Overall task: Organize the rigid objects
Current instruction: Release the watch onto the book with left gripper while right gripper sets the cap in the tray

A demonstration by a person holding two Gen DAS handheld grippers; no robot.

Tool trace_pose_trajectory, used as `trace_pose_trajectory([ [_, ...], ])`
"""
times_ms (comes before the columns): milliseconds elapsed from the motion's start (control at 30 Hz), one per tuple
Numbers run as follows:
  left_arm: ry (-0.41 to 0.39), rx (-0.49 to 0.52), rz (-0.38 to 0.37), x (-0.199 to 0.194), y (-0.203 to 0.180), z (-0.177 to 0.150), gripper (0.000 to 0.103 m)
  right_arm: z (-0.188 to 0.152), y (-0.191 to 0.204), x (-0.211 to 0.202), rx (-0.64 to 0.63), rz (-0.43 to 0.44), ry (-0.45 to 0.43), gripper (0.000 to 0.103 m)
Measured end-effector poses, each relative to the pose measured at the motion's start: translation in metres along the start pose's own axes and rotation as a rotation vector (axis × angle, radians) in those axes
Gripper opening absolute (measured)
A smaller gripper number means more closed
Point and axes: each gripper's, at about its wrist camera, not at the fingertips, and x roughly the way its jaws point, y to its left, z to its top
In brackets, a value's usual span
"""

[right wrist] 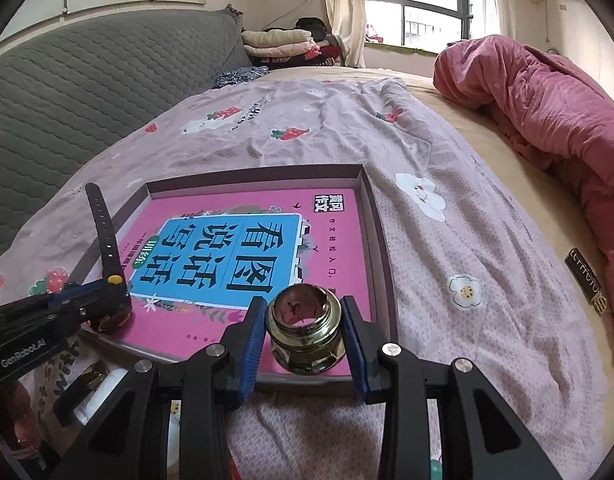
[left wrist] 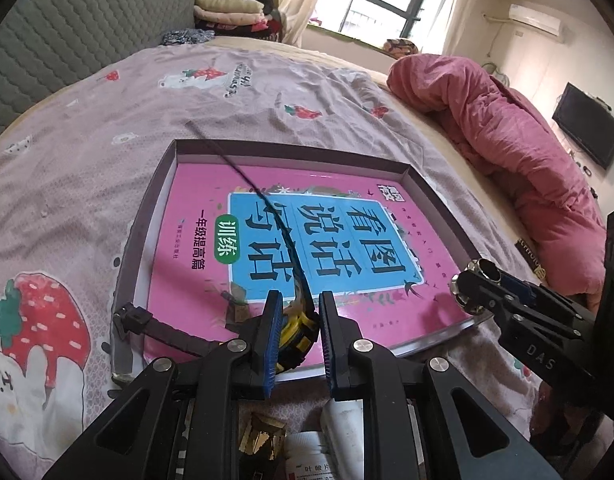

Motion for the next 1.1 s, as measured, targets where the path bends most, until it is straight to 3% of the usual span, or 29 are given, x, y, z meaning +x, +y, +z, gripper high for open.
trace_pose_trajectory([
  [300, 0.002, 0.003, -0.002, 0.001, 0.002, 0.0, 0.022, -0.005, -0.001, 0.014, -0.011, -0.048, 0.068, 0.037],
  [933, 0.013, 0.023, 0.031, 0.023, 0.003, 0.008, 0.026, -0.007, -0.003, 0.012, -0.005, -0.076, 0.065, 0.038],
  [1100, -0.003, 0.023, 0.03, 0.023, 0.005, 0.012, 0.026, -0.007, -0.004, 0.011, 0.002, -0.056, 0.06, 0.043],
])
